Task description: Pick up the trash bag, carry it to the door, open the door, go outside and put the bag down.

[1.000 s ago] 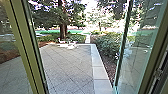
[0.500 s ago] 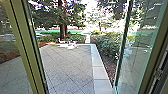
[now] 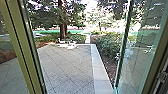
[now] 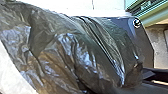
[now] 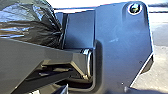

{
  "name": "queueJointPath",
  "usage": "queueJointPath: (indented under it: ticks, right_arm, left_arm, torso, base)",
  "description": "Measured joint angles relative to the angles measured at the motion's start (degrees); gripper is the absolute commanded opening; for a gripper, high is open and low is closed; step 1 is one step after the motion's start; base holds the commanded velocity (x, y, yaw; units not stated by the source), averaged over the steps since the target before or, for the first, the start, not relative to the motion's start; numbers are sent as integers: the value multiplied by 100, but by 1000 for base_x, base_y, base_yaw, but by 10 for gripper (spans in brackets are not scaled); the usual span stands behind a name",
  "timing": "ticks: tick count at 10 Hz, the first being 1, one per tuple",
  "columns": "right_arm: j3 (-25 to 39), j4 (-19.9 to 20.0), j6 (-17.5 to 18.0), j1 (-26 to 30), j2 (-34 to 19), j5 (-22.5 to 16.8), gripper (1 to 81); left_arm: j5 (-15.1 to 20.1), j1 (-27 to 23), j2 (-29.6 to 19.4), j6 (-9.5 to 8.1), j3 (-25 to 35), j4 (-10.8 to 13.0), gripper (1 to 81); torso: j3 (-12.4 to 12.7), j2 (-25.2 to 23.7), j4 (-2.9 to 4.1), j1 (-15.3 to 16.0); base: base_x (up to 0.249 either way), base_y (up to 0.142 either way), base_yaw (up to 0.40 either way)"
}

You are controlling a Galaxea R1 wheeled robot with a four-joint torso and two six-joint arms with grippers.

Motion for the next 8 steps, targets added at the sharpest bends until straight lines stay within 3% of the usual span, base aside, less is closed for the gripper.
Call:
queueJointPath:
  ticks: [8]
  right_arm:
    - [-9,11,43,20,9,20,811]
  left_arm:
    - [0,16,-69,0,-38,1,10]
  torso:
    - [0,-2,0,-5]
  base:
    - [103,0,0]
